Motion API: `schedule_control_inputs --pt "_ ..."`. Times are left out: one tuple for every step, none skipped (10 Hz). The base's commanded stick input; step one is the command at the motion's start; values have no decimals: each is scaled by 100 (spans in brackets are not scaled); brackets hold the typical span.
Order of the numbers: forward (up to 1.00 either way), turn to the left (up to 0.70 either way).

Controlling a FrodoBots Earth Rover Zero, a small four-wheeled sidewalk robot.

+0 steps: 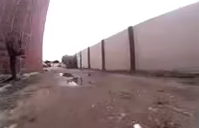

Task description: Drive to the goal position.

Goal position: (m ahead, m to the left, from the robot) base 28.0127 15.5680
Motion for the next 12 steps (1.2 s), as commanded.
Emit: schedule_control_inputs --pt "100 19" --pt "100 27" --pt "100 27" --pt "100 27" --pt "100 27" --pt "100 27" --pt "100 27" --pt "100 27" --pt "100 27" --pt "100 27" --pt "100 27" --pt "100 27"
